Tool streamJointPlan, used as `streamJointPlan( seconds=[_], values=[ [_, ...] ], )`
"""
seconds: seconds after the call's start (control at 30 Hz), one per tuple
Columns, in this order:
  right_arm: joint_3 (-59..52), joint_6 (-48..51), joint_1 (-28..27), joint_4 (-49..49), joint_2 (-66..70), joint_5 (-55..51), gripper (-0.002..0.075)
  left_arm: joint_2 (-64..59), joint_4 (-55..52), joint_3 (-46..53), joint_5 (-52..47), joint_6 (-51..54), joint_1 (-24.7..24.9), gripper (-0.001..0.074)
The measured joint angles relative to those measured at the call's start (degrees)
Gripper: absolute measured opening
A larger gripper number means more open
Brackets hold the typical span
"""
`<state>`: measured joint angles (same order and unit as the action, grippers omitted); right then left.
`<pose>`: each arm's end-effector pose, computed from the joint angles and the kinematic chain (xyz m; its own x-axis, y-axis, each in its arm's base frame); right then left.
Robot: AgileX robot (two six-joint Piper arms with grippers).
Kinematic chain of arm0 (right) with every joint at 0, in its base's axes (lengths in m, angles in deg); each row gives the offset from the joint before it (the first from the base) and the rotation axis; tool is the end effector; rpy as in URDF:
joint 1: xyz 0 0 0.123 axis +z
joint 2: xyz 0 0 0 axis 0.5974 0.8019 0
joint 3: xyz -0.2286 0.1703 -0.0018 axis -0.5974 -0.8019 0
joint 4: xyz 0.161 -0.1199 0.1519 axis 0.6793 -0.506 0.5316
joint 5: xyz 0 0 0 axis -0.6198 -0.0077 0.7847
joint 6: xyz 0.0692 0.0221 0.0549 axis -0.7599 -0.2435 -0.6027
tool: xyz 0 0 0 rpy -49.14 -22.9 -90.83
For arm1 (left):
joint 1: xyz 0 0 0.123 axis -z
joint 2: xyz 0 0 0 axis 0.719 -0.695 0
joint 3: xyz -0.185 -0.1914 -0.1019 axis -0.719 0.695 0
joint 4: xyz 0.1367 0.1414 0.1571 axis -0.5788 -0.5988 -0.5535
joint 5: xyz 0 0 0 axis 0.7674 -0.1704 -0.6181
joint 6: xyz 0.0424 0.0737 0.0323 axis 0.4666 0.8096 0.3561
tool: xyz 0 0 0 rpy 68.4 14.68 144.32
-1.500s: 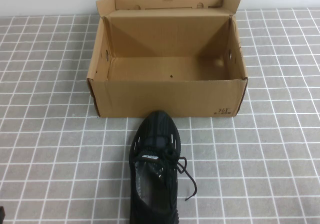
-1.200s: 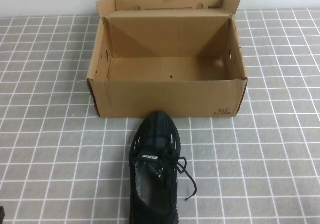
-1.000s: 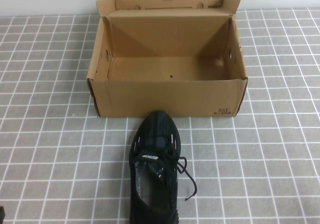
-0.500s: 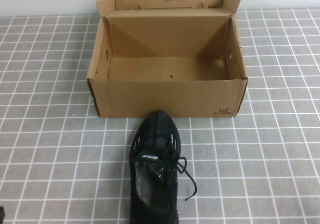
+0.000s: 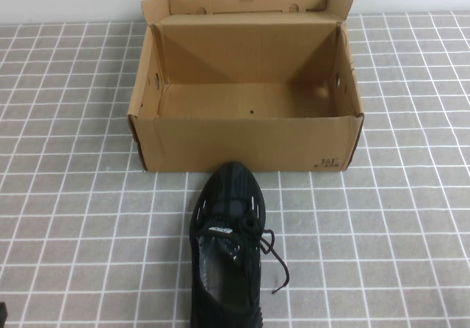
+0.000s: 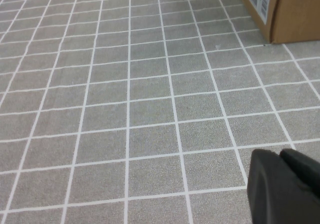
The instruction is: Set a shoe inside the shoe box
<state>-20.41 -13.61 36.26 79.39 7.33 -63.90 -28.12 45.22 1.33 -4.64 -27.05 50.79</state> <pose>0.0533 0.0057 0.1755 -0.2577 0.1022 -0.9608 -0.0310 0.9930 0.1140 0.0520 -0.0028 0.1701 -0.2998 0.1701 -0.9387 0.1113 0.9835 0.1426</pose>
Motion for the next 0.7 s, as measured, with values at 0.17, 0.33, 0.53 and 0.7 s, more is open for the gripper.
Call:
streamJointPlan(
  seconds=[0.17, 0.33, 0.53, 0.7],
  values=[
    [0.0, 0.0, 0.0, 3.8, 0.0, 2.3, -0.0016, 0.0, 0.0, 0.0, 0.0, 0.0, 0.0, 0.0000],
    [0.0, 0.0, 0.0, 17.9, 0.0, 8.6, -0.0016, 0.0, 0.0, 0.0, 0.0, 0.0, 0.0, 0.0000],
    [0.0, 0.0, 0.0, 34.6, 0.0, 15.4, -0.0016, 0.0, 0.0, 0.0, 0.0, 0.0, 0.0, 0.0000],
    [0.3, 0.0, 0.0, 40.3, 0.0, 10.9, -0.0016, 0.0, 0.0, 0.0, 0.0, 0.0, 0.0, 0.0000]
  ],
)
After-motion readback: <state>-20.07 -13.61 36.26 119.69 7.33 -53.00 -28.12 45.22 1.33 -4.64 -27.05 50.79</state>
